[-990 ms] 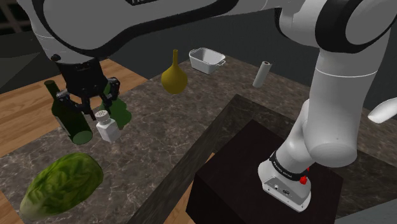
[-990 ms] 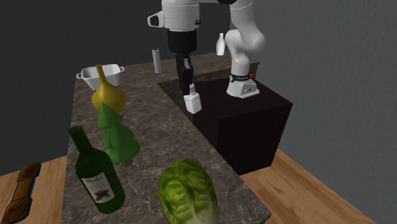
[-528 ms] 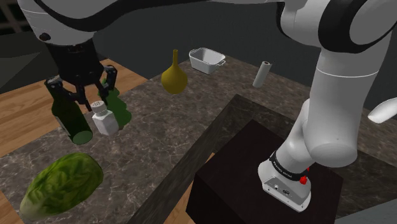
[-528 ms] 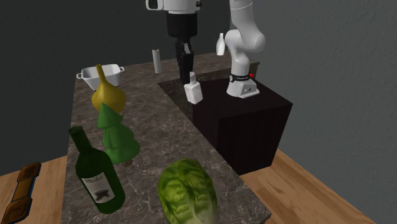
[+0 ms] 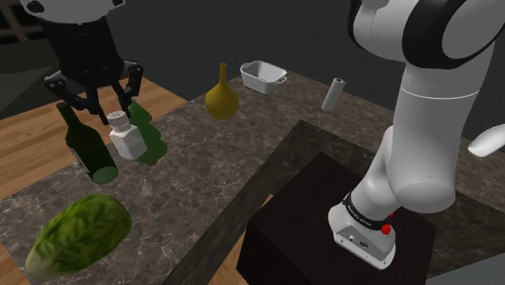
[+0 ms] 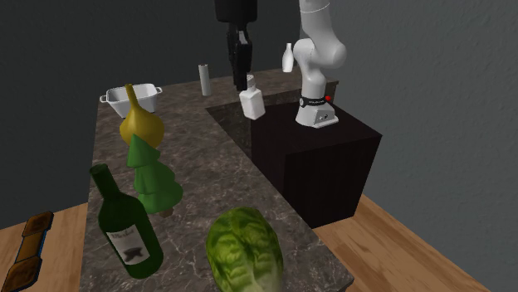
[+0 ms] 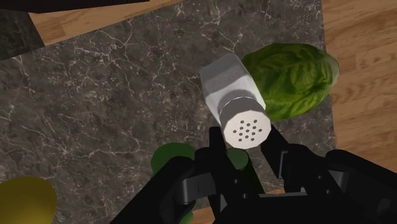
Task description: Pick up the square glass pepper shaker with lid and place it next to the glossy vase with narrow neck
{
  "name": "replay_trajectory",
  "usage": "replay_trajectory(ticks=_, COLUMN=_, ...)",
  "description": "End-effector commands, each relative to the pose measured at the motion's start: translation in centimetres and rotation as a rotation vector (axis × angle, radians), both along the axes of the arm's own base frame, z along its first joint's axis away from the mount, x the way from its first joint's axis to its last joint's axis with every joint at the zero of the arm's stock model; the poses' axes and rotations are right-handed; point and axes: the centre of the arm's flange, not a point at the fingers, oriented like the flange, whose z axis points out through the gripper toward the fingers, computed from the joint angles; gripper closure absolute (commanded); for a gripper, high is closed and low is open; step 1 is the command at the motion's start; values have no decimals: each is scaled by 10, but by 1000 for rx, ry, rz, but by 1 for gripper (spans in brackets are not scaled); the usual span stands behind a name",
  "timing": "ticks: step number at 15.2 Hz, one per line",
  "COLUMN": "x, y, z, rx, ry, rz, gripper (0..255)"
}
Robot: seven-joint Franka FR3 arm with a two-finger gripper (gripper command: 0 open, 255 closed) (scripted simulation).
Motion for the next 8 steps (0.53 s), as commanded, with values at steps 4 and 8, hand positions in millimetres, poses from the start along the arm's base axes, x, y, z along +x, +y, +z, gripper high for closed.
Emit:
replay_trajectory(ticks=4, x=16, y=-37, z=11, rx=0, ry=0, rz=0, gripper=255)
replay_trajectory(ticks=8, x=38, y=-86, z=11, rx=0, ry=0, rz=0, gripper=255)
